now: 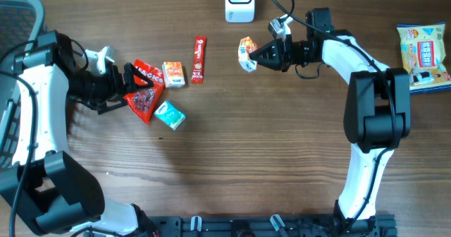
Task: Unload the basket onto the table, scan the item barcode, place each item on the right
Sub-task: 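Lift the orange box and carry it toward the white scanner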
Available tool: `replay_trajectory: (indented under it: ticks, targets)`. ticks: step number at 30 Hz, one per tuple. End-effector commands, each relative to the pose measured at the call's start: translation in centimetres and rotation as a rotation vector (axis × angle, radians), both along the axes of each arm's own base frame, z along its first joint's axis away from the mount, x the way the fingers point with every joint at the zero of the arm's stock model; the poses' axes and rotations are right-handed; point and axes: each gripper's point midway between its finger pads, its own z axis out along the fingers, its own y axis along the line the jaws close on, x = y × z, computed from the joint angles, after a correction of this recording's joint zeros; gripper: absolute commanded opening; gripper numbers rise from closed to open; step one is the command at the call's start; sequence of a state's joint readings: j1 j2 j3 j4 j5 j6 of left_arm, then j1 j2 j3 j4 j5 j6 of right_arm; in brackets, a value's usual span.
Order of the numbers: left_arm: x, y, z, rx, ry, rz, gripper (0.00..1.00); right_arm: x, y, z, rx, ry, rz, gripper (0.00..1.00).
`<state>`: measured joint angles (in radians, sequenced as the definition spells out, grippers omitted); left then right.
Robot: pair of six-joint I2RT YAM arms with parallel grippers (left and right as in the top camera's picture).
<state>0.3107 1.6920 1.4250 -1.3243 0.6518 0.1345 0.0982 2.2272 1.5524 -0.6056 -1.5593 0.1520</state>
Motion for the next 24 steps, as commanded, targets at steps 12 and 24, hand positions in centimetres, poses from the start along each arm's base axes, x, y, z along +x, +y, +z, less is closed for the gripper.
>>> replay_trajectory:
  ticks: [12, 24]
  targets:
    - [0.0, 0.0, 0.3, 0.006, -0.021, -0.012, 1.0, -1.5, 0.0, 2.3, 0.07, -0.055, 0.016, 0.04]
    - [0.0, 0.0, 0.3, 0.006, -0.021, -0.012, 1.0, -0.8, 0.0, 4.6, 0.113, -0.497, 0.018, 0.04]
